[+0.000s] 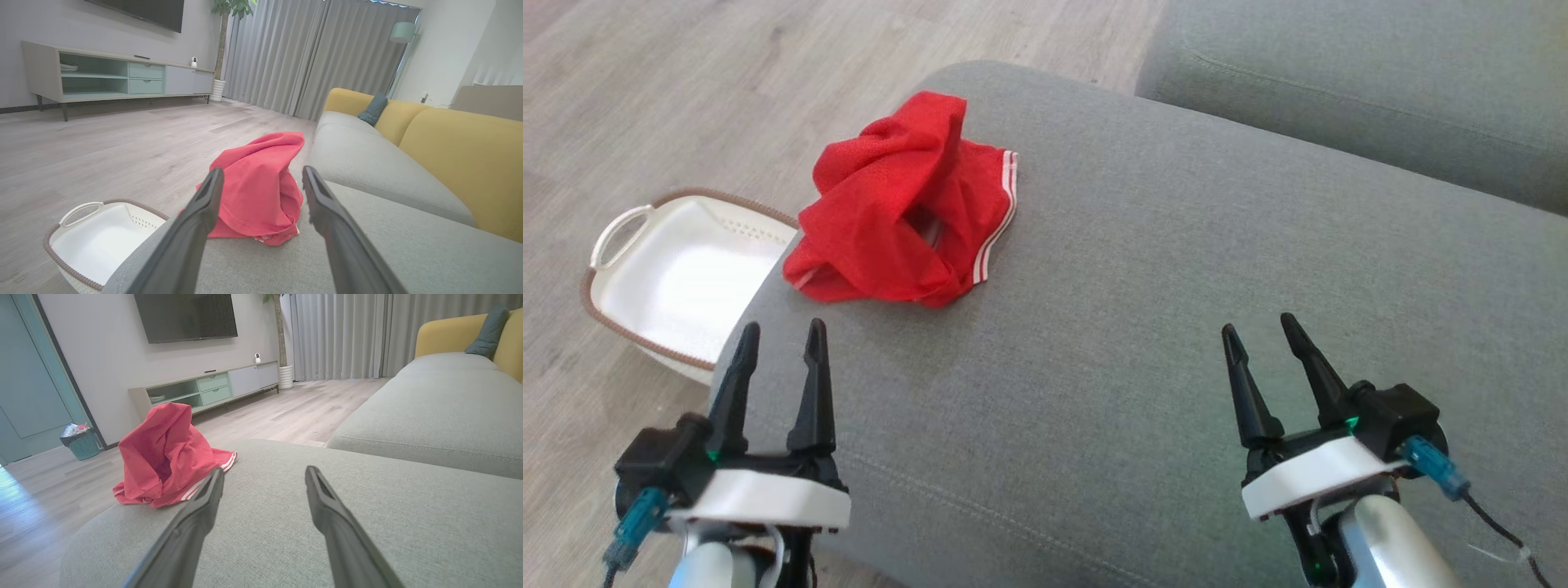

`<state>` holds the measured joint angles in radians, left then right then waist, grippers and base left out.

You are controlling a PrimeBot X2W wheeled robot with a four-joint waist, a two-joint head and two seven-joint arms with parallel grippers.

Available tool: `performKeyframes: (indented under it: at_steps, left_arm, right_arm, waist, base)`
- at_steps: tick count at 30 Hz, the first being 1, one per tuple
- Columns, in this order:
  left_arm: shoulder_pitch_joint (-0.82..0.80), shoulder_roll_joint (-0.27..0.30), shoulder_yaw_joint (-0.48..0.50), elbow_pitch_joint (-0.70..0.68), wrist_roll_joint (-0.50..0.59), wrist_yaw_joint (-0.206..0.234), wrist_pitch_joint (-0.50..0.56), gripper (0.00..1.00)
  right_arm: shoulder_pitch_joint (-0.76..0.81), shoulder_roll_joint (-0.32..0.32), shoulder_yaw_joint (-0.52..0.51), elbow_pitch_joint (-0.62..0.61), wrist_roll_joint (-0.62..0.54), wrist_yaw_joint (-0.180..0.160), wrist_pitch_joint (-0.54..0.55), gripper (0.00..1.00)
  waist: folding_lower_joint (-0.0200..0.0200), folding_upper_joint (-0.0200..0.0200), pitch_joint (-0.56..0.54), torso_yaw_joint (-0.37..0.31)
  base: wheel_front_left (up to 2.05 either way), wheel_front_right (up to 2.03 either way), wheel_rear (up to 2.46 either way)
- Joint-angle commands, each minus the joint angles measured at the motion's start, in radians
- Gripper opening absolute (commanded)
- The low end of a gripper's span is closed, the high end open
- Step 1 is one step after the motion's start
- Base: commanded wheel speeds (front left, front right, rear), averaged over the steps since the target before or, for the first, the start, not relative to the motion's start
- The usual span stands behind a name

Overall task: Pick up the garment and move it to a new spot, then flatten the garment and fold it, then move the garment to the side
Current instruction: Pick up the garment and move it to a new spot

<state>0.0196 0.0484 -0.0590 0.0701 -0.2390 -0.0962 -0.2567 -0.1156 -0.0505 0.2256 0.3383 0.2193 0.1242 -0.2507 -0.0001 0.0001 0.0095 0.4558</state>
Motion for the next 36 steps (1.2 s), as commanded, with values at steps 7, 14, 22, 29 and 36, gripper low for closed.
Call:
performKeyframes:
  at_steps: [7, 14, 22, 29, 36]
  left_arm:
    - [-0.035, 0.002, 0.065, -0.039, 0.008, 0.006, -0.005, 1.00]
    - [-0.094, 0.014, 0.140, -0.038, 0.028, -0.010, -0.005, 1.00]
    - [-0.227, 0.125, 0.137, 0.084, 0.035, -0.028, -0.003, 1.00]
    - [-0.415, 0.283, -0.022, 0.271, -0.044, -0.034, 0.129, 1.00]
    - [-0.558, 0.388, -0.098, 0.483, -0.083, -0.034, 0.182, 1.00]
  right_arm:
    - [-0.046, 0.000, 0.025, -0.018, 0.003, 0.007, -0.011, 1.00]
    - [-0.066, 0.000, -0.003, -0.017, -0.021, 0.007, -0.011, 1.00]
    - [-0.092, 0.000, -0.047, -0.022, -0.066, 0.007, -0.011, 1.00]
    - [-0.123, 0.000, -0.069, -0.041, -0.106, 0.007, -0.005, 1.00]
    - [-0.156, 0.000, -0.083, -0.068, -0.125, 0.007, 0.006, 1.00]
  waist:
    - [0.0001, -0.0001, 0.024, -0.018]
    - [0.0001, -0.0001, 0.072, -0.074]
    - [0.0001, -0.0001, 0.140, -0.134]
    - [0.0001, -0.0001, 0.222, -0.192]
    - [0.0001, -0.0001, 0.291, -0.245]
  base:
    - [0.00, 0.00, 0.00]
    - [0.00, 0.00, 0.00]
    - [0.00, 0.00, 0.00]
    - [0.00, 0.00, 0.00]
    - [0.00, 0.00, 0.00]
